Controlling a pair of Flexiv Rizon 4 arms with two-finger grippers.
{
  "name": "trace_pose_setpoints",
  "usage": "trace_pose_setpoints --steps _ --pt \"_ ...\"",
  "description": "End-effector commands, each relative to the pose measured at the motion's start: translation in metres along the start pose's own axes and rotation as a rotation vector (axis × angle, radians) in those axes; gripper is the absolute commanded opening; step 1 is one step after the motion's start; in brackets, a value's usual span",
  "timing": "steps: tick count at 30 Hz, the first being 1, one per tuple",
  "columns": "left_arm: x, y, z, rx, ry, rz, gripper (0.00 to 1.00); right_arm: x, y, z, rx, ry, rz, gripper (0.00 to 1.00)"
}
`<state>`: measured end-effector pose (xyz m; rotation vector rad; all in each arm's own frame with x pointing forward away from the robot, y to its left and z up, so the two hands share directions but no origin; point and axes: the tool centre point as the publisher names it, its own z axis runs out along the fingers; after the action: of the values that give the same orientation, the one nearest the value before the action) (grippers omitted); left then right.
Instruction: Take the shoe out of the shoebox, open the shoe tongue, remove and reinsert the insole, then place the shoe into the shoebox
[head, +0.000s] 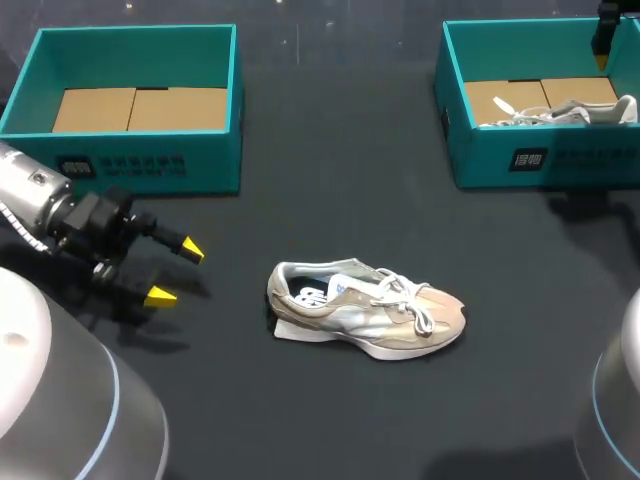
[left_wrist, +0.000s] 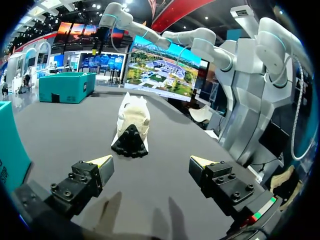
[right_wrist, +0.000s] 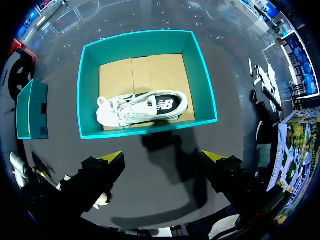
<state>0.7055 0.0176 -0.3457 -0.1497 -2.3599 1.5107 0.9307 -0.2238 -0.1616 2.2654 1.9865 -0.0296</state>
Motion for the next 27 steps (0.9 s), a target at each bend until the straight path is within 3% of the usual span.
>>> trace_pose_setpoints --steps 1,5,10,27 --pt "-0.003 -0.004 -0.002 -0.014 0.009 -0.001 1.0 0.0 0.0 0.0 -0.001 -0.001 0.001 1.0" --pt "-0.003 -0.004 -0.002 -0.014 0.009 -0.001 1.0 0.0 0.0 0.0 -0.001 -0.001 0.001 1.0" --pt "-0.009 0.007 0.0 0.072 -0.035 0.047 1.0 0.0 0.0 0.0 -0.001 -0.001 0.001 1.0" --pt "-0.019 0.022 0.008 0.096 -0.185 0.106 1.0 0.0 0.0 0.0 -0.001 -0.001 0.001 1.0"
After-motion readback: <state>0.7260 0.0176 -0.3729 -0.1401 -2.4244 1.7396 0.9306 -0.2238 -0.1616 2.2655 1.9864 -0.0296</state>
